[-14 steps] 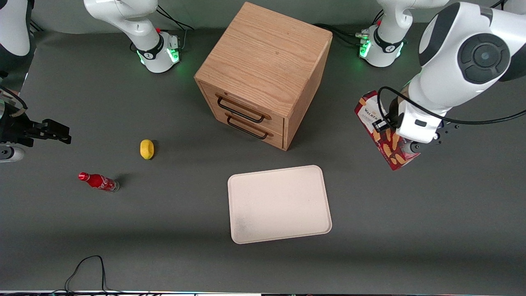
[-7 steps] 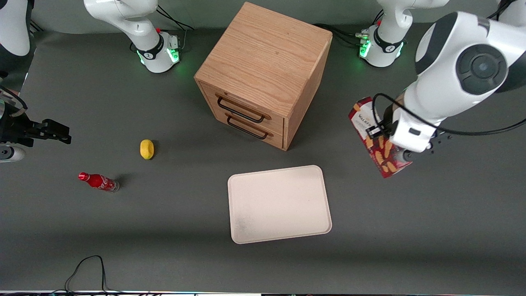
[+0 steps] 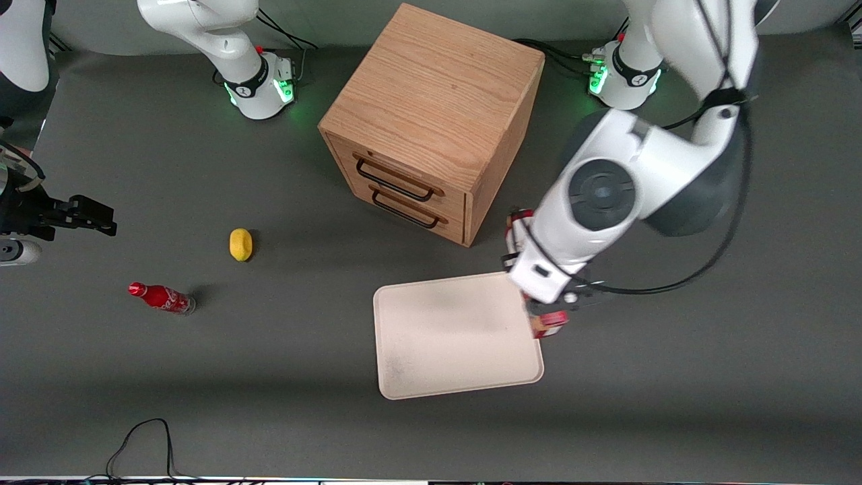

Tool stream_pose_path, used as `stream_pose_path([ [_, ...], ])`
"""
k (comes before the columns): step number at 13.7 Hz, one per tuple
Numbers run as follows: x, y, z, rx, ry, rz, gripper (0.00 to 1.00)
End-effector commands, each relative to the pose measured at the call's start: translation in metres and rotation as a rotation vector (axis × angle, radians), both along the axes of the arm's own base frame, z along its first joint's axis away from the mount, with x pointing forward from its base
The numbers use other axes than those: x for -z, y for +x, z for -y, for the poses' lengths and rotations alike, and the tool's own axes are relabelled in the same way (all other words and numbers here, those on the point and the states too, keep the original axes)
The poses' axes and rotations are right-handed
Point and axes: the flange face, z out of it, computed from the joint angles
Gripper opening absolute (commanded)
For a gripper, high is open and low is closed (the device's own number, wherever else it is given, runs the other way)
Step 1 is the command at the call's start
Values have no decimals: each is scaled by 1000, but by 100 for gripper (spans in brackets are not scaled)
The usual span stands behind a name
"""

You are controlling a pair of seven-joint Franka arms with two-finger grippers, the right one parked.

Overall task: Place red cookie box on tray
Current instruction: 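Lift the box and carry it over the cream tray, then lower the box onto the tray and open the left gripper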

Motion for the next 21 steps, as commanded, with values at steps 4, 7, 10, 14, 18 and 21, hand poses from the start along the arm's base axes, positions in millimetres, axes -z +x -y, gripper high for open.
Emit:
stream_pose_path([
  [4,20,23,-1,63,-13,24,0],
  [7,49,36,-13,52,-11,-7,0],
  [10,99,45,-17,37,-7,-40,0],
  [14,154,53,-19,31,-16,-41,0],
  [18,189,56,-27,23,-16,-36,0],
  [21,201,58,-28,18,-19,-29,0],
])
